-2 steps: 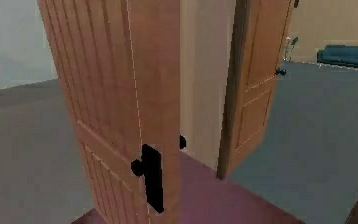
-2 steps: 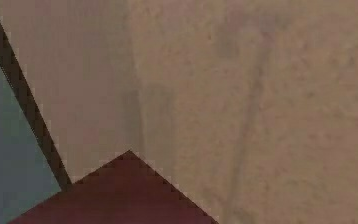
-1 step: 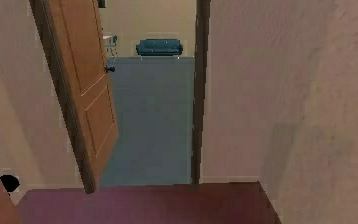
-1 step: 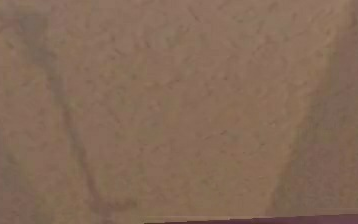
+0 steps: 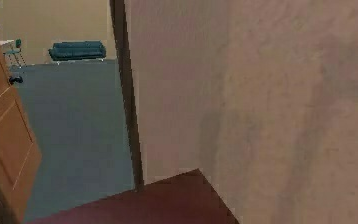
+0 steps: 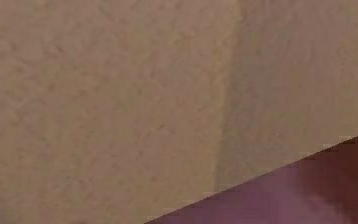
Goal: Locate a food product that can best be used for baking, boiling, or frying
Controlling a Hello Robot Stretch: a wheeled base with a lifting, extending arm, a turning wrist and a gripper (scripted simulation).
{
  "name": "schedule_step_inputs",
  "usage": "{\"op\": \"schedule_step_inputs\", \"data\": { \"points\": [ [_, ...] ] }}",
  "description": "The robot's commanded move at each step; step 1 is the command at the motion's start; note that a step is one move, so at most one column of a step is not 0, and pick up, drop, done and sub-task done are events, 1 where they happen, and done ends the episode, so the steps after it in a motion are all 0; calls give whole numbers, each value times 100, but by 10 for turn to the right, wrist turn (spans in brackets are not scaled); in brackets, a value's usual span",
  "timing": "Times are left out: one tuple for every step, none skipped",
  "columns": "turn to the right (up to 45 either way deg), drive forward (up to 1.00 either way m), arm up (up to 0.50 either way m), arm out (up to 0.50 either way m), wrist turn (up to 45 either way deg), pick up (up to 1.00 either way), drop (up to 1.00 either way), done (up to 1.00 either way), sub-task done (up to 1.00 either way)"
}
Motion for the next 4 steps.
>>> {"op": "schedule_step_inputs", "data": {
  "points": [
    [0,60,0,0,0,0,0,0,0],
    [-450,0,0,0,0,0,0,0,0],
    [-90,0,0,0,0,0,0,0,0],
    [0,85,0,0,0,0,0,0,0]
  ]
}}
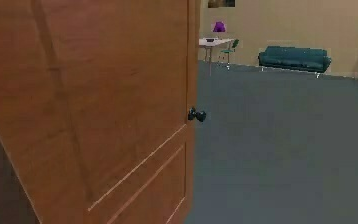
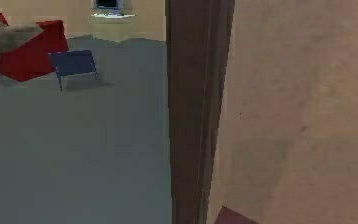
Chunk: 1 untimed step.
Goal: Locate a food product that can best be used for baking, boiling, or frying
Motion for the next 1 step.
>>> {"op": "schedule_step_inputs", "data": {
  "points": [
    [270,0,0,0,0,0,0,0,0]
  ]
}}
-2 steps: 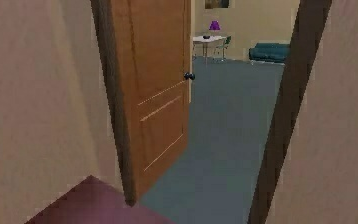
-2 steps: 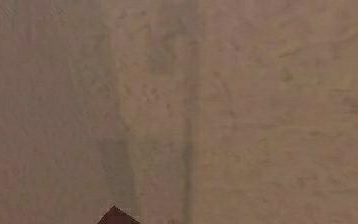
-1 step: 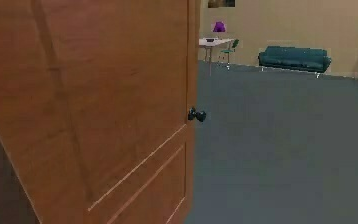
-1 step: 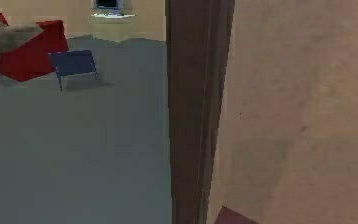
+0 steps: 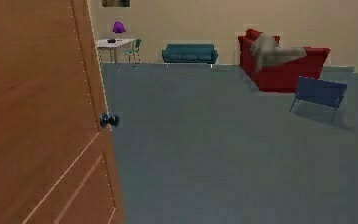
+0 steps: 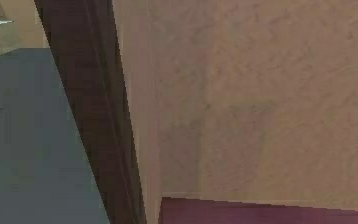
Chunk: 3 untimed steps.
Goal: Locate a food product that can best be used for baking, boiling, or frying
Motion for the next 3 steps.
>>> {"op": "schedule_step_inputs", "data": {
  "points": [
    [0,30,0,0,0,0,0,0,0],
    [450,0,0,0,0,0,0,0,0],
    [90,0,0,0,0,0,0,0,0]
  ]
}}
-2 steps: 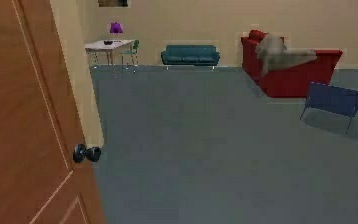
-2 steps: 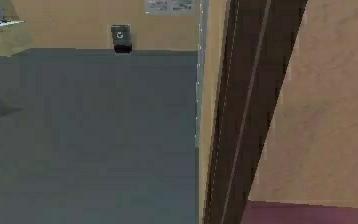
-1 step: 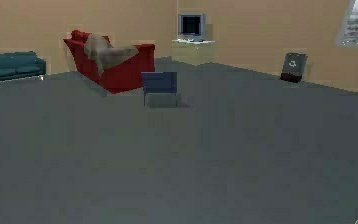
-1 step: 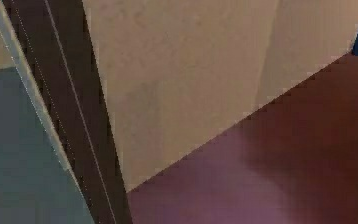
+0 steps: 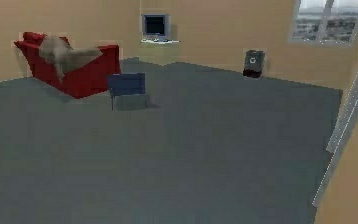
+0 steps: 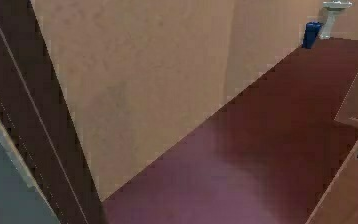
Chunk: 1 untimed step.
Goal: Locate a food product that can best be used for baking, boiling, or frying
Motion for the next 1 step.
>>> {"op": "schedule_step_inputs", "data": {
  "points": [
    [0,30,0,0,0,0,0,0,0]
  ]
}}
